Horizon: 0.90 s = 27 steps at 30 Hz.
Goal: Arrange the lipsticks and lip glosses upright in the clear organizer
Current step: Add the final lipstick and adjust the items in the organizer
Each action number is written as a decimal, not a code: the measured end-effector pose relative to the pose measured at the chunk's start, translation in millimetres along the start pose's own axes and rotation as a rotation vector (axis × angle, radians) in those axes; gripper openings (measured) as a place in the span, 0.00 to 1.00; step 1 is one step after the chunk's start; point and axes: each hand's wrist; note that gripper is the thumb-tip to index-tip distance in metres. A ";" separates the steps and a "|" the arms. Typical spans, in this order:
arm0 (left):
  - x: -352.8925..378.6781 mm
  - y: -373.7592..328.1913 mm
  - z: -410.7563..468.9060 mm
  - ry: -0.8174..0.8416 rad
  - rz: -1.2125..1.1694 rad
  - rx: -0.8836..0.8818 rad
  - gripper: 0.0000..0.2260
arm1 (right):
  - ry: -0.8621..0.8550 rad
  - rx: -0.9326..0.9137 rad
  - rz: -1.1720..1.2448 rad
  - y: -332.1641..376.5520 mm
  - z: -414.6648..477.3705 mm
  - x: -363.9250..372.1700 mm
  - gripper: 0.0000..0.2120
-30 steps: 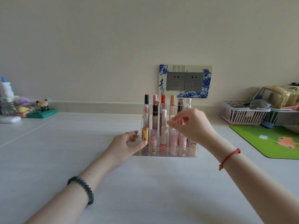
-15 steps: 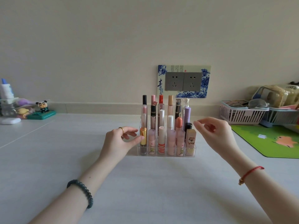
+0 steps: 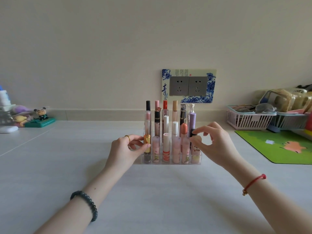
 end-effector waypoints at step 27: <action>2.9 1.2 0.7 0.024 0.000 0.050 0.09 | 0.087 -0.128 -0.324 35.8 8.2 28.2 0.13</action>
Point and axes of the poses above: each hand's wrist, its own z-axis towards the middle knuckle, its own x-axis out of the palm, y = z × x, and after that the axes turned 9 degrees about -y, right-handed
